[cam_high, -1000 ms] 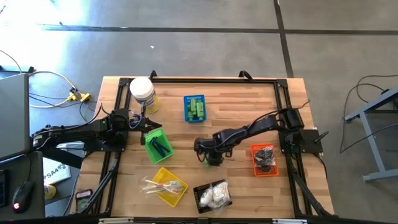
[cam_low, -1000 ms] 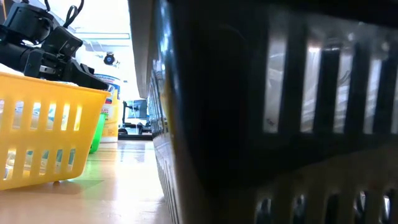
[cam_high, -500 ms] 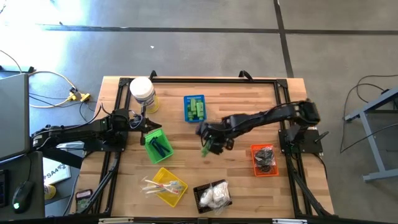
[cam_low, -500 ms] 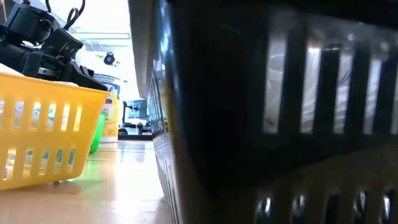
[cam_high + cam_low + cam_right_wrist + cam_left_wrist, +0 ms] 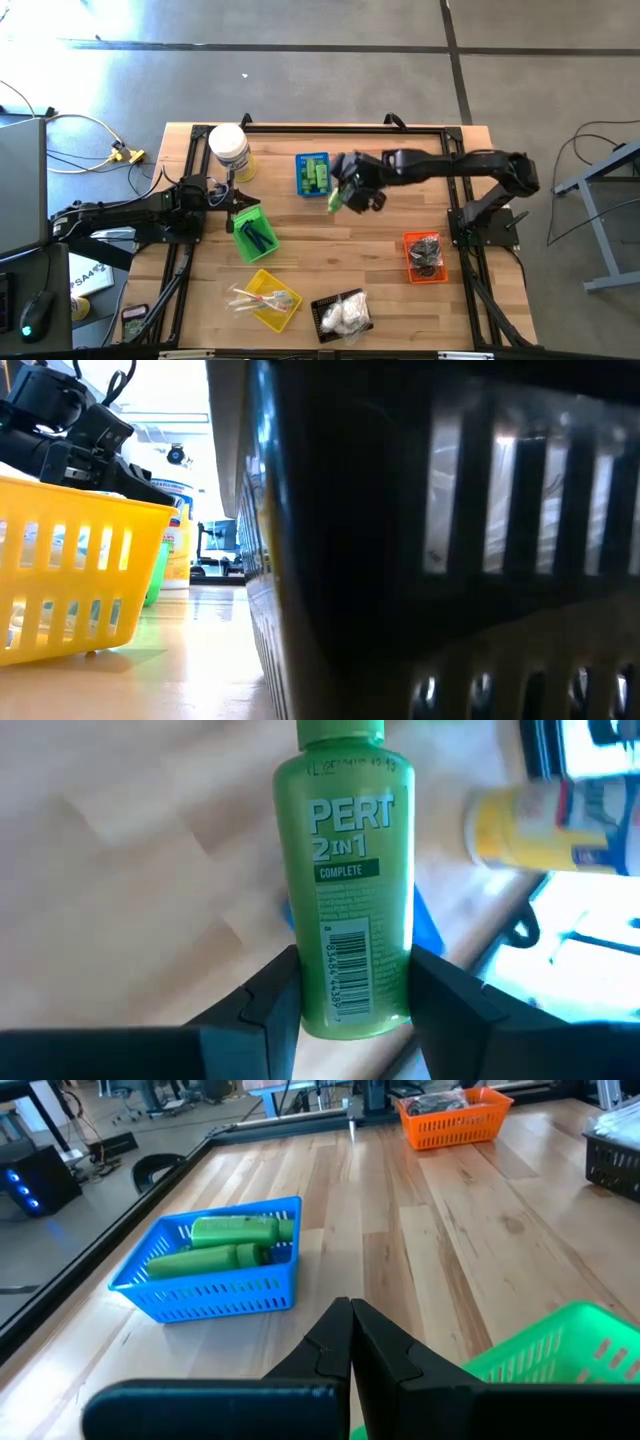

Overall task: Pick & Place Travel size toiletries
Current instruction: Put the shampoo bottle into the blue bin

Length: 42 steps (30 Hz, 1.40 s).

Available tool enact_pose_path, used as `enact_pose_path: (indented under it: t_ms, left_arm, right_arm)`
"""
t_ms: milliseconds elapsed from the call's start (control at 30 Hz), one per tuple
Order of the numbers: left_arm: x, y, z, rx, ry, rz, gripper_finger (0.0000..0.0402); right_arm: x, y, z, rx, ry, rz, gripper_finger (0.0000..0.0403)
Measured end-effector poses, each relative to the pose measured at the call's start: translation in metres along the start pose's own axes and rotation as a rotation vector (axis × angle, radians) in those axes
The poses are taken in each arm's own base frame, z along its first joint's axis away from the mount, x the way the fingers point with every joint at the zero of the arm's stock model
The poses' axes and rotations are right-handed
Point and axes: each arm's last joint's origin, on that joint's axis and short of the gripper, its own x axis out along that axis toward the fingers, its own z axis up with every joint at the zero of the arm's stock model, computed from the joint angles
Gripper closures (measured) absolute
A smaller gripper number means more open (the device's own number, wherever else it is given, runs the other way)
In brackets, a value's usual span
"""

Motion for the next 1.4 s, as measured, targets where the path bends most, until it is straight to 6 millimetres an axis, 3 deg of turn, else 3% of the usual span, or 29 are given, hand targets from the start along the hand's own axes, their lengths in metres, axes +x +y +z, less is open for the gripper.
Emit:
enact_pose_path:
  t_ms: [200, 333, 600, 833, 1100, 1400]
  left_arm:
    - [0.000, 0.000, 0.001, 0.007, -0.012, 0.003, 0.0402]
    - [0.000, 0.000, 0.001, 0.018, -0.011, 0.004, 0.0402]
    - [0.000, 0.001, 0.003, 0.004, -0.027, 0.007, 0.0401]
    - [0.000, 0.001, 0.003, 0.004, -0.027, 0.007, 0.0402]
    - [0.000, 0.001, 0.003, 0.008, -0.026, 0.007, 0.0402]
    - [0.000, 0.000, 0.002, 0.015, -0.023, 0.006, 0.0401]
  right_arm:
    - [0.004, -0.027, -0.032, -0.114, 0.022, -0.151, 0.0252]
    - [0.015, -0.038, -0.044, -0.202, 0.050, -0.219, 0.0251]
    - [0.055, -0.045, -0.047, -0.386, 0.084, -0.255, 0.0250]
    - [0.092, -0.046, -0.063, -0.507, 0.154, -0.232, 0.0250]
    - [0.118, -0.049, -0.083, -0.570, 0.124, -0.252, 0.0250]
    - [0.135, -0.041, -0.084, -0.577, 0.077, -0.209, 0.0250]
